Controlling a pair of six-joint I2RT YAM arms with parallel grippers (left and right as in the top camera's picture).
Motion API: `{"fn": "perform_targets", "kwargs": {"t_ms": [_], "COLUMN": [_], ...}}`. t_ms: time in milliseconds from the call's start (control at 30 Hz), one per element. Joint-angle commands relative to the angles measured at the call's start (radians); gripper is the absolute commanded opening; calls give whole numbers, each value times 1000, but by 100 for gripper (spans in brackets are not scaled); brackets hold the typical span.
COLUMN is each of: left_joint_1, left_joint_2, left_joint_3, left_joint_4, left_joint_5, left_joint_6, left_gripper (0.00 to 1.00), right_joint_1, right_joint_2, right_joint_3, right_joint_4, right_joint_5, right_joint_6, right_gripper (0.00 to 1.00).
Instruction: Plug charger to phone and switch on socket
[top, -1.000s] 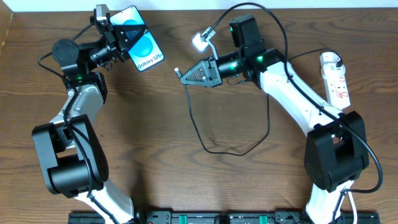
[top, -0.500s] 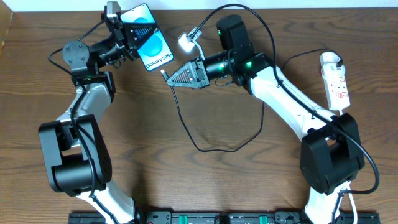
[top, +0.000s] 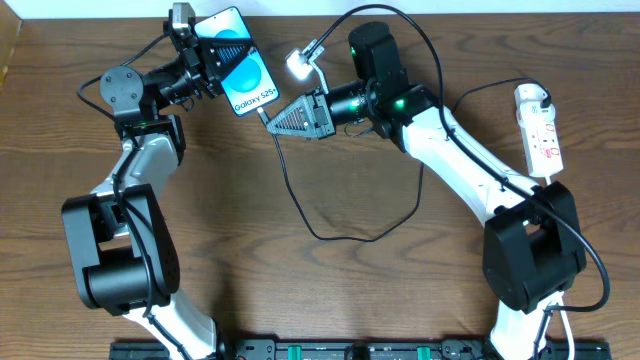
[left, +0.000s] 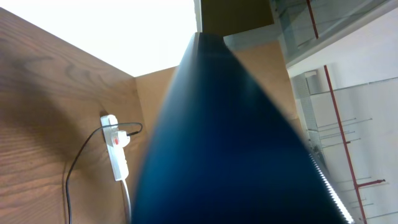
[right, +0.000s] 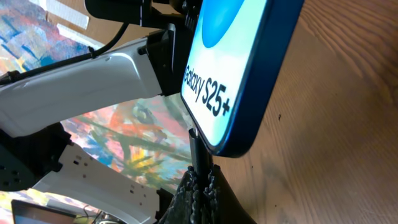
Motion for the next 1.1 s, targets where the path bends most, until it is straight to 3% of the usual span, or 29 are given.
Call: {"fn": "perform_targets", "kwargs": {"t_ms": [0,467,1067], "left_joint_1": [0,0,0], "left_joint_2": [-7,-7,-7], "left_joint_3": [18,18,18], "left_joint_4": [17,18,17], "left_joint_5": [12,39,83], "left_joint_6": [-1,3,85], "left_gripper": [7,7,7], "right_joint_1": [-3,-3,-3], "right_joint_2": [-3,-3,-3], "right_joint_3": [9,9,9], "right_joint_4": [5,16,153], "right_joint_5": [15,53,66], "right_joint_6": [29,60,208], "right_gripper": [1,1,1]}}
